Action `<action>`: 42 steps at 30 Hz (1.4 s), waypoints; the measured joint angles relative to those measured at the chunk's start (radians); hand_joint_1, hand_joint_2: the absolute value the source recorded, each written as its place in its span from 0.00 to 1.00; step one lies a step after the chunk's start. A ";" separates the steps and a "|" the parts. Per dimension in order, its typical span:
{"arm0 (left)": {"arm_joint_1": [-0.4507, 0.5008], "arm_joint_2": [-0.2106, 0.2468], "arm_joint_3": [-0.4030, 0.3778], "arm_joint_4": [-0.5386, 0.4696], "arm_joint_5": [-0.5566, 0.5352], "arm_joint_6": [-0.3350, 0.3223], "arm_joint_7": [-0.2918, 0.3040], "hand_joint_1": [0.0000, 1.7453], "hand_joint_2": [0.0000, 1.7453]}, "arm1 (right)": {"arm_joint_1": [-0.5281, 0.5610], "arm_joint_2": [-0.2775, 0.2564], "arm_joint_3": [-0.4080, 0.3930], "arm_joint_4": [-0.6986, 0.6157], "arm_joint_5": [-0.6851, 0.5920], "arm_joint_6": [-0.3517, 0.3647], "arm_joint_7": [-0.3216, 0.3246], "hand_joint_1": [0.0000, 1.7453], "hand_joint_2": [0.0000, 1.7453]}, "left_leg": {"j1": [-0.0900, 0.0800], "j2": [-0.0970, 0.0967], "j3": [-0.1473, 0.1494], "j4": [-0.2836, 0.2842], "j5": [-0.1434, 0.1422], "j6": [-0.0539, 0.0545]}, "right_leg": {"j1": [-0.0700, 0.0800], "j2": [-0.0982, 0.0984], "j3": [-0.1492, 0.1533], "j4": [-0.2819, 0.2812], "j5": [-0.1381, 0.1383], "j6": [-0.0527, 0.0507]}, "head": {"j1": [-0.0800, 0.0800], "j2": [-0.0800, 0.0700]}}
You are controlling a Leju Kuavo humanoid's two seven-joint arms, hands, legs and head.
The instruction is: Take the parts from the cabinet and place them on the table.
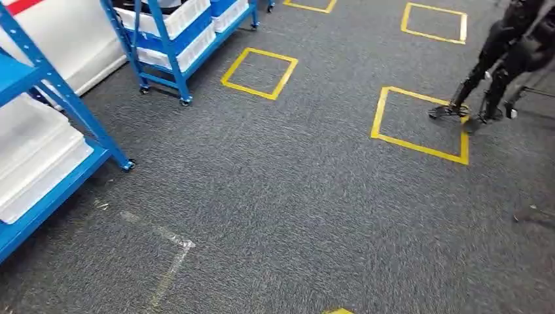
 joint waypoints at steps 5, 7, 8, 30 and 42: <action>0.001 -0.006 0.000 0.000 -0.009 -0.003 0.003 0.00 0.00 | 0.002 -0.003 0.000 0.001 0.000 -0.005 0.003 0.00 0.00 | 0.002 -0.069 -0.006 0.019 -0.010 -0.014 | -0.012 0.086 0.096 -0.265 0.148 -0.004 | 0.000 0.000; -0.004 -0.006 0.000 0.000 -0.010 -0.006 0.006 0.00 0.00 | 0.003 -0.004 0.000 0.001 0.000 -0.005 0.005 0.00 0.00 | 0.008 -0.090 -0.017 0.024 -0.008 -0.027 | -0.009 0.079 0.098 -0.279 0.149 -0.008 | -0.001 0.000; 0.000 -0.006 0.000 0.000 -0.011 -0.007 0.008 0.00 0.00 | 0.003 -0.004 0.000 0.001 0.000 -0.005 0.007 0.00 0.00 | 0.009 -0.100 -0.017 0.018 -0.005 -0.032 | -0.005 0.069 0.101 -0.277 0.148 -0.014 | 0.000 0.000; -0.003 -0.006 0.000 0.000 -0.012 -0.036 0.034 0.00 0.00 | 0.002 -0.002 0.000 0.001 0.010 -0.001 0.011 0.00 0.00 | -0.004 0.005 -0.003 -0.005 0.008 0.001 | 0.002 -0.002 0.022 -0.009 -0.021 -0.004 | 0.001 0.000; -0.006 -0.008 0.000 0.000 -0.018 -0.044 0.040 0.00 0.00 | 0.005 -0.002 0.000 0.002 0.007 0.016 0.015 0.00 0.00 | -0.004 -0.036 -0.028 0.056 -0.034 -0.043 | -0.008 0.046 0.119 -0.313 0.176 -0.046 | -0.011 0.000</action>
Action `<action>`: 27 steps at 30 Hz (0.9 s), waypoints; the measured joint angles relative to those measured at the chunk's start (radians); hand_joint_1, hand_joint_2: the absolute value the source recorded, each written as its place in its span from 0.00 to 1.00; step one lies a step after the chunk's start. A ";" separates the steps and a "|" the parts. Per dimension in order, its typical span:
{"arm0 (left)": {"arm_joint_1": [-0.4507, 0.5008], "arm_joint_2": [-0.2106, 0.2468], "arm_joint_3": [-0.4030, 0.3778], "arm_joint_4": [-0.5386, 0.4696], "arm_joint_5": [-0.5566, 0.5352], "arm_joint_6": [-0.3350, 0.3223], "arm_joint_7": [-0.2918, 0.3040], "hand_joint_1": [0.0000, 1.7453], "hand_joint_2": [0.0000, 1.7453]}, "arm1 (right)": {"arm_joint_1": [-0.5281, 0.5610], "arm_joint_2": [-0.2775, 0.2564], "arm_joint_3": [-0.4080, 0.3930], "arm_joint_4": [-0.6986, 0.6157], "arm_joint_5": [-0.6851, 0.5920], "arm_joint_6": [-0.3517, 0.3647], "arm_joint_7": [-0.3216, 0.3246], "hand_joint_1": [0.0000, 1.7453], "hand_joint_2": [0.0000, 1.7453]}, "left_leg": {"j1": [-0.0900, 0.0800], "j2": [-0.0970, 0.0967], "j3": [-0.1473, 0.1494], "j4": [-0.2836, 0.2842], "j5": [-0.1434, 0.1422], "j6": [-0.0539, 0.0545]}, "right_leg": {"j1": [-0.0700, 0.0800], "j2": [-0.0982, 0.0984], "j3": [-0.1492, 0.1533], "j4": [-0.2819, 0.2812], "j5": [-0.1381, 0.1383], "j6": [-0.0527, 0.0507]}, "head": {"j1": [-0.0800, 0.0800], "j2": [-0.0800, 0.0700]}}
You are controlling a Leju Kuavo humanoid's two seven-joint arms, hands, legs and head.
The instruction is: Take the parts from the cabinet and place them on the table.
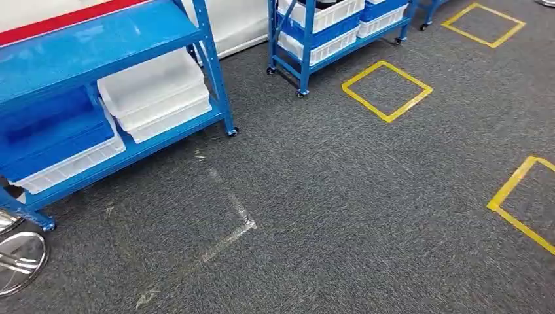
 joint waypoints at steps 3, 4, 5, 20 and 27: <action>-0.006 0.003 0.000 0.000 -0.002 0.000 0.001 0.00 0.00 | 0.004 -0.001 0.000 0.001 -0.002 0.000 0.000 0.00 0.00 | 0.005 0.055 -0.111 0.210 -0.092 -0.014 | 0.003 -0.053 0.005 0.004 -0.011 -0.007 | -0.004 0.000; -0.008 0.003 0.000 0.000 -0.002 0.000 0.001 0.00 0.00 | 0.004 -0.001 0.000 0.002 -0.002 0.000 0.000 0.00 0.00 | 0.006 0.058 -0.131 0.246 -0.094 -0.016 | 0.003 -0.071 0.006 0.006 -0.014 -0.006 | -0.004 0.000; -0.008 0.003 0.000 0.000 -0.002 0.000 0.001 0.00 0.00 | 0.004 -0.001 0.000 0.003 -0.003 0.000 0.001 0.00 0.00 | 0.006 0.060 -0.122 0.226 -0.069 -0.017 | 0.003 -0.086 0.009 0.008 -0.019 -0.005 | -0.004 0.000; 0.001 0.003 0.000 0.002 -0.002 -0.005 0.002 0.00 0.00 | -0.007 0.000 0.000 0.004 -0.003 0.000 -0.004 0.00 0.00 | -0.001 0.030 0.028 -0.058 0.043 0.047 | 0.009 -0.048 -0.114 0.314 -0.161 0.036 | 0.014 0.000; -0.002 0.003 0.000 0.002 -0.005 -0.008 0.003 0.00 0.00 | -0.002 0.000 0.000 0.004 0.006 0.011 -0.004 0.00 0.00 | 0.005 -0.063 0.005 -0.038 0.040 0.017 | 0.000 0.045 -0.018 0.039 -0.022 0.029 | 0.017 0.000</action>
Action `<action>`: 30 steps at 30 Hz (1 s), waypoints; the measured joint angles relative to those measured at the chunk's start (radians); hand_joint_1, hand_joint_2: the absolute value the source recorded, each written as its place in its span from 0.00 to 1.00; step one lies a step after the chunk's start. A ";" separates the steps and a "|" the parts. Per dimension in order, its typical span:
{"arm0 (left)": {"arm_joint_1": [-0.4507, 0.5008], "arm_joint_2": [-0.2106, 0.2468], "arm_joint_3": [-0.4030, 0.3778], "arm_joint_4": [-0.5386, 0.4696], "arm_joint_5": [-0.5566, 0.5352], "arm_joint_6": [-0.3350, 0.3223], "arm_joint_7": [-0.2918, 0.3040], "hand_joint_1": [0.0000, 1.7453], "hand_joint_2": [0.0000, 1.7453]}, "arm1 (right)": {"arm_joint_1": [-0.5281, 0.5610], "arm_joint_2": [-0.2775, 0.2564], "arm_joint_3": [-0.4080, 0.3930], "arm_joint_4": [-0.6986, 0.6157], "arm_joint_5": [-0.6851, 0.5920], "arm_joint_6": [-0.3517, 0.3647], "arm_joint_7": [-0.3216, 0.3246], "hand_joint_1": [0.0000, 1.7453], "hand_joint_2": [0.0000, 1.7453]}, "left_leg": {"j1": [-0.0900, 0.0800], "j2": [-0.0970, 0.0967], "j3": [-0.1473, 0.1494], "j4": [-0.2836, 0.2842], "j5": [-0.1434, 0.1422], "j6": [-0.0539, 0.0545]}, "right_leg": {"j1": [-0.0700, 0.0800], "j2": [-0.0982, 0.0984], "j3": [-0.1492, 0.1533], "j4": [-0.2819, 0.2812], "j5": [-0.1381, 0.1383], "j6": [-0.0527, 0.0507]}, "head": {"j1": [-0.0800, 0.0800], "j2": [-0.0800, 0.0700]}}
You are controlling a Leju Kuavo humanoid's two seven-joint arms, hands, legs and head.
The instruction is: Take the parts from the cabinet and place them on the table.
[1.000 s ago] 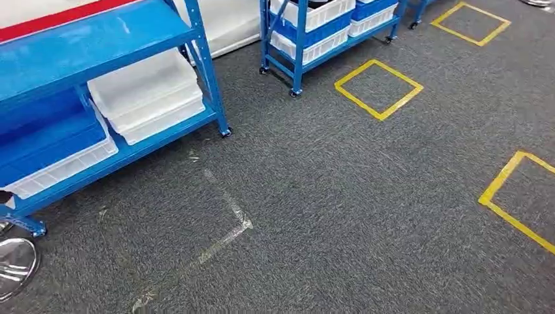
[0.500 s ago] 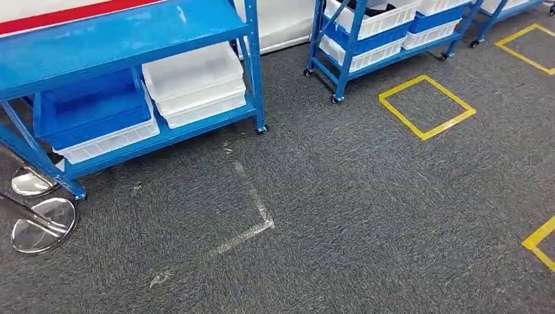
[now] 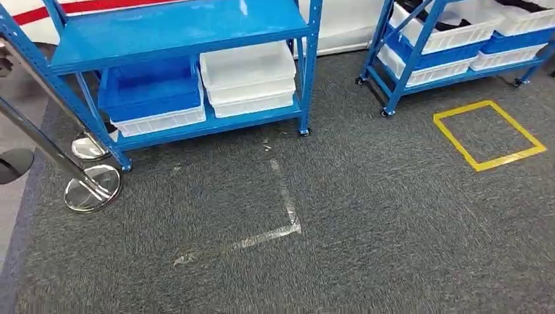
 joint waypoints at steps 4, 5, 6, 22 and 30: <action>-0.001 0.002 0.000 0.000 -0.010 0.001 0.006 0.00 0.00 | 0.000 0.002 0.000 0.000 0.004 0.003 0.000 0.00 0.00 | -0.004 0.086 -0.035 0.071 -0.039 -0.024 | -0.004 -0.052 0.022 -0.019 0.006 -0.021 | -0.014 0.000; -0.003 0.003 0.000 0.000 -0.010 0.002 0.005 0.00 0.00 | 0.003 0.002 0.000 0.000 0.004 0.004 0.000 0.00 0.00 | -0.002 0.104 -0.069 0.141 -0.072 -0.029 | 0.000 -0.068 0.024 -0.019 0.004 -0.026 | -0.013 0.000; -0.005 0.004 0.000 0.000 -0.010 0.005 0.002 0.00 0.00 | 0.005 0.001 0.000 0.000 0.004 0.005 0.002 0.00 0.00 | -0.001 0.115 -0.108 0.218 -0.102 -0.032 | 0.002 -0.085 0.026 -0.019 0.001 -0.029 | -0.014 0.000; 0.027 0.000 0.041 -0.006 -0.048 0.027 -0.006 0.00 0.00 | 0.027 -0.001 -0.056 -0.002 -0.016 -0.050 -0.026 0.00 0.00 | -0.004 0.133 0.027 -0.031 0.008 0.020 | 0.010 -0.095 -0.063 0.202 -0.130 0.007 | -0.007 0.000; 0.035 -0.003 0.157 -0.041 -0.140 -0.026 -0.024 0.00 0.00 | 0.100 -0.014 -0.147 0.003 0.048 -0.008 -0.067 0.00 0.00 | -0.009 0.109 0.033 -0.008 -0.013 0.004 | 0.010 -0.084 -0.003 -0.008 0.015 -0.005 | -0.006 0.000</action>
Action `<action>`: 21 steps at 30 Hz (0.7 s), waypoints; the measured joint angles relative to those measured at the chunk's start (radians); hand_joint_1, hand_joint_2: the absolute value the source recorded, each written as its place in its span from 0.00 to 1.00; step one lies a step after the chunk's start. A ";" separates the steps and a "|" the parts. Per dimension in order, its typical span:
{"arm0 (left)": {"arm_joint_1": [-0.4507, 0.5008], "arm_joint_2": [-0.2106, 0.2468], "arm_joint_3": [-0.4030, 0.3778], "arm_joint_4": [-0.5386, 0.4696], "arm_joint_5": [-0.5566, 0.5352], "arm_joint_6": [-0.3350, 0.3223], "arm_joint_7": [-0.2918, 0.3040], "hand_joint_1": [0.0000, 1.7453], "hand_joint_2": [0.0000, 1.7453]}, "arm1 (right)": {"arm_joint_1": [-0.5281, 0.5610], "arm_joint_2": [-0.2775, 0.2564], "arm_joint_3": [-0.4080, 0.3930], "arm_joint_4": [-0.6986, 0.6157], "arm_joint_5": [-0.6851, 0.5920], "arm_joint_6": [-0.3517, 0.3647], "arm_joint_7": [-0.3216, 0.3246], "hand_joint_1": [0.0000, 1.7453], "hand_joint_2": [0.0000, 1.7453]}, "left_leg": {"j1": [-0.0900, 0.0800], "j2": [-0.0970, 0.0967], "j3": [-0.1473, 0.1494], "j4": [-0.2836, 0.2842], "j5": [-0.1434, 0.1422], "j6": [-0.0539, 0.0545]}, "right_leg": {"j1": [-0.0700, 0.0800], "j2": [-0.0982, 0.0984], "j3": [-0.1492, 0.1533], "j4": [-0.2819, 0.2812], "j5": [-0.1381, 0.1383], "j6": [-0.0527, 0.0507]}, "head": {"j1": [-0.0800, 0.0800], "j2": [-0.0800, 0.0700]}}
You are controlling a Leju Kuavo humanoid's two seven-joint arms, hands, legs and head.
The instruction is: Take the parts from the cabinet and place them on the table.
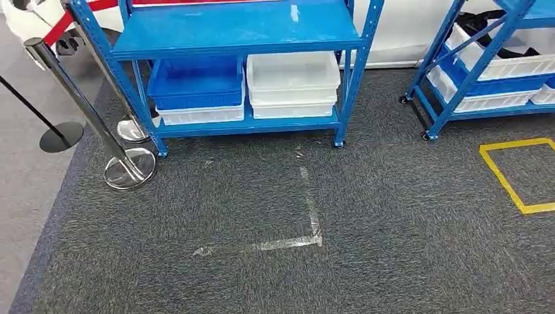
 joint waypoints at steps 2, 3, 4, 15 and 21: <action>0.011 0.001 0.038 -0.003 -0.020 -0.013 -0.005 0.00 0.00 | 0.015 -0.001 -0.028 0.000 0.017 0.012 -0.009 0.00 0.00 | -0.001 0.001 0.003 -0.003 0.000 -0.006 | 0.001 0.000 0.000 -0.002 0.000 -0.008 | 0.000 0.000; 0.018 0.002 0.056 -0.004 -0.032 -0.019 -0.007 0.00 0.00 | 0.021 -0.001 -0.043 0.000 0.024 0.018 -0.017 0.00 0.00 | -0.001 0.001 0.001 0.001 -0.004 -0.010 | -0.005 -0.003 0.009 -0.007 0.003 -0.014 | 0.001 0.000; 0.027 0.002 0.077 -0.007 -0.045 -0.027 -0.010 0.00 0.00 | 0.026 -0.003 -0.061 -0.001 0.034 0.024 -0.022 0.00 0.00 | 0.001 0.005 -0.004 0.016 -0.016 -0.016 | -0.006 -0.005 0.011 -0.008 0.004 -0.018 | 0.000 0.000; 0.143 0.004 0.351 -0.006 -0.161 -0.104 -0.043 0.00 0.00 | 0.009 -0.004 -0.266 -0.092 0.121 0.076 -0.083 0.00 0.00 | -0.013 0.019 0.011 -0.006 -0.004 0.002 | 0.004 -0.016 0.018 -0.010 -0.003 -0.018 | -0.006 0.000; 0.184 0.001 0.509 -0.013 -0.232 -0.153 -0.063 0.00 0.00 | 0.045 -0.017 -0.380 -0.127 0.173 0.113 -0.115 0.00 1.00 | -0.001 0.022 0.023 -0.038 0.012 0.028 | 0.005 -0.005 -0.030 0.098 -0.082 0.009 | 0.001 0.000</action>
